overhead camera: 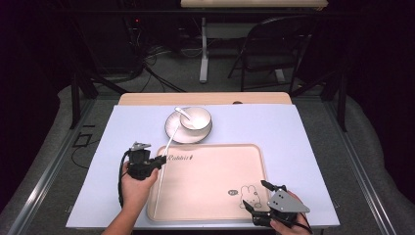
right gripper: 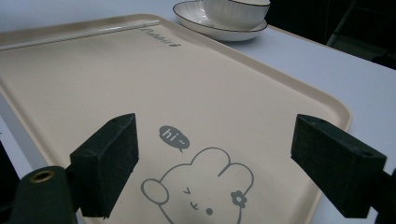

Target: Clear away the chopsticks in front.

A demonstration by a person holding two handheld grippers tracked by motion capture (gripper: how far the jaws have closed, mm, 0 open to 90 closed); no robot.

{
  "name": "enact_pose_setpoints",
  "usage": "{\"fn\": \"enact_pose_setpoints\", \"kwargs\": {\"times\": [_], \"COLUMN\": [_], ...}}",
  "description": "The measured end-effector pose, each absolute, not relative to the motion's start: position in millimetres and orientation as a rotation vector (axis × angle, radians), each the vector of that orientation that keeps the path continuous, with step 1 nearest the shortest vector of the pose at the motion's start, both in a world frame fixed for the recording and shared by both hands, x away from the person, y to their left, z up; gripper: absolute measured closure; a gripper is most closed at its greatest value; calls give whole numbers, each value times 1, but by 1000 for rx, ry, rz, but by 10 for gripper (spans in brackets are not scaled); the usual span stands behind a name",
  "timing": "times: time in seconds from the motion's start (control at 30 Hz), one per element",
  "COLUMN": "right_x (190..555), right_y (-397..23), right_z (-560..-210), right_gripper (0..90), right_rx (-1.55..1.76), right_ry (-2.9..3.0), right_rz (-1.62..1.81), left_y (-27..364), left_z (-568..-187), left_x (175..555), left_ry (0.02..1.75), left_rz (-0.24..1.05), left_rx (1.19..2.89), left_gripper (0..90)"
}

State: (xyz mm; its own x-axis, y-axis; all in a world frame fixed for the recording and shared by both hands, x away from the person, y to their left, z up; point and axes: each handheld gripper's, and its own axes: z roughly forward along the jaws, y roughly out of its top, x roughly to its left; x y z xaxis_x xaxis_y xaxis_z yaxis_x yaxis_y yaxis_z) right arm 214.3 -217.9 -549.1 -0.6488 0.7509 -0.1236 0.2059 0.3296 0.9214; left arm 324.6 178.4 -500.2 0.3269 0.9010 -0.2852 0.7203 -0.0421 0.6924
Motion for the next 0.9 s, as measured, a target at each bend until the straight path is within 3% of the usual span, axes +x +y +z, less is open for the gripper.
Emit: {"fn": "enact_pose_setpoints", "kwargs": {"times": [0.4,0.9], "right_x": [214,214], "right_y": [-217,-217], "right_z": [-549,-549], "right_gripper": [144,144], "right_rx": [832,825], "right_ry": [2058,2061], "right_rz": [1305,1305], "left_y": [176,184], "left_z": [-518,-526], "left_x": [306,292], "left_ry": [1492,1550], "left_rz": [253,342], "left_rx": [1748,1711], "left_gripper": [846,846]}}
